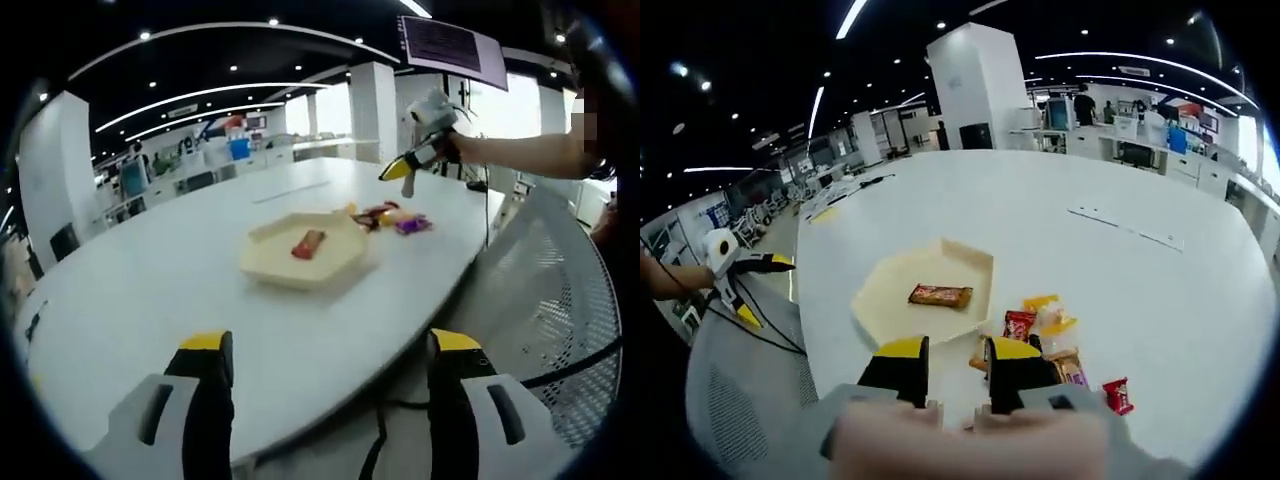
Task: Place the target food into the container with the food tongs after gripping and lifting it, then release it inside without dropping or visibly crushing the food.
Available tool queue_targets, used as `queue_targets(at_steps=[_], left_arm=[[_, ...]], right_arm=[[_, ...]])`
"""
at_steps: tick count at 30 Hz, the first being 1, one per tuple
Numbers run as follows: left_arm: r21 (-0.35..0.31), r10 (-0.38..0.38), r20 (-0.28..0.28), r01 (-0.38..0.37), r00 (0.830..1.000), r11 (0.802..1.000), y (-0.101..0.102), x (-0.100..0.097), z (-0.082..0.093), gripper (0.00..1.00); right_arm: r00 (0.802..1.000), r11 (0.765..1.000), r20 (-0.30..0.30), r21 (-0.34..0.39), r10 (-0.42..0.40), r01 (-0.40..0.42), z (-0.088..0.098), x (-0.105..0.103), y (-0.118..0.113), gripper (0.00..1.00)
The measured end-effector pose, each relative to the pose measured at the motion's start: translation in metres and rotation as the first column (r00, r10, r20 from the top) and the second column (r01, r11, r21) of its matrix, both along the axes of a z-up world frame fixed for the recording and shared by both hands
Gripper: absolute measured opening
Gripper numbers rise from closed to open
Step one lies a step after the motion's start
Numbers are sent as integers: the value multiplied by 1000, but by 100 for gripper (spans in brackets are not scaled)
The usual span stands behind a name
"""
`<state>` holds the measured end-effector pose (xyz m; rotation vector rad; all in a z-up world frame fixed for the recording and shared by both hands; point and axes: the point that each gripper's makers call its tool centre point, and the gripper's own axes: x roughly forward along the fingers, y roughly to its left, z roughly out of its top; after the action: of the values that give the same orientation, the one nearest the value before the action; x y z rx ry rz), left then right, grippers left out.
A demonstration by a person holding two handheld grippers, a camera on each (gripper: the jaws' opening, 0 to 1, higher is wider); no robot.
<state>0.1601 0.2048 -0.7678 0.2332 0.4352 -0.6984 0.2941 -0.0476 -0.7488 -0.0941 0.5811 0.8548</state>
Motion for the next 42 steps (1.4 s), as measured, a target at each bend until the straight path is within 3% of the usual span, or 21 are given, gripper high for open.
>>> queue_targets(at_steps=[14, 42], left_arm=[[8, 1, -24, -1, 1000, 1000, 0, -1, -4, 76], [13, 2, -35, -2, 999, 1000, 0, -3, -6, 75]], right_arm=[[1000, 999, -21, -32, 0, -1, -31, -6, -20, 23], [999, 993, 22, -112, 35, -33, -59, -4, -35, 25]])
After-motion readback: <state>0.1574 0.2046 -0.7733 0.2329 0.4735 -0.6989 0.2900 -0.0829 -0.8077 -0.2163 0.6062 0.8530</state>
